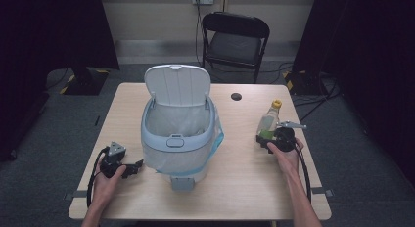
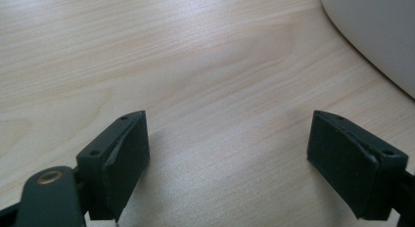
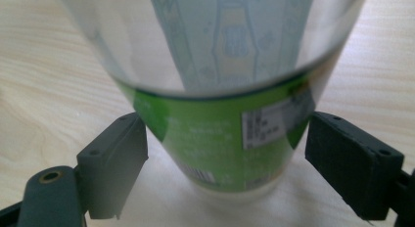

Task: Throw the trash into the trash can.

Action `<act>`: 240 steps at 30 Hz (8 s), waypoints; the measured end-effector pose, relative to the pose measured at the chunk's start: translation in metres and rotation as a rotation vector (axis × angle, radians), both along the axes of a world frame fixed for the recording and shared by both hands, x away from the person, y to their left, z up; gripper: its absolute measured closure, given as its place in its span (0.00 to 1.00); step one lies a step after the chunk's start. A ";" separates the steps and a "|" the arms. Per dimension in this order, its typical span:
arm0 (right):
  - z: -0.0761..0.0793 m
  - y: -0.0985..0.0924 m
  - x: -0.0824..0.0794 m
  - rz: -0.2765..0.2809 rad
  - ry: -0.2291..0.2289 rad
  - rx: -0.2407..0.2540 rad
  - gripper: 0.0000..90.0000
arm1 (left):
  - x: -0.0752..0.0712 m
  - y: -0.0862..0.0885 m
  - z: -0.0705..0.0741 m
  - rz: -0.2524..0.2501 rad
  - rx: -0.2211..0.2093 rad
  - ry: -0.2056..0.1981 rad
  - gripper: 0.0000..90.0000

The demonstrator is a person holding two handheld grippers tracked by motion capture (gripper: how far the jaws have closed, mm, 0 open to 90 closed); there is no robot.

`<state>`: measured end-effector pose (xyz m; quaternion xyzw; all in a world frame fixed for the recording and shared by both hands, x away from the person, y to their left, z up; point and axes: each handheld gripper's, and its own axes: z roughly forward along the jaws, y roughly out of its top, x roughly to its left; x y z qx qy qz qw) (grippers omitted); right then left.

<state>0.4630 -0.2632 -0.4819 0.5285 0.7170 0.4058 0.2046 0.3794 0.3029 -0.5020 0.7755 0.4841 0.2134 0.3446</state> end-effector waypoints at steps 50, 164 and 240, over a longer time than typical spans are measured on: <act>-0.001 0.024 -0.021 0.046 -0.026 -0.082 0.30 | 0.000 0.000 0.000 0.002 0.001 -0.001 0.17; 0.165 0.057 -0.089 0.238 -0.389 0.133 0.30 | 0.000 -0.001 0.000 0.005 -0.003 0.003 0.17; 0.235 0.214 -0.069 0.704 -0.362 0.199 0.30 | 0.000 -0.001 0.000 0.004 -0.003 0.003 0.17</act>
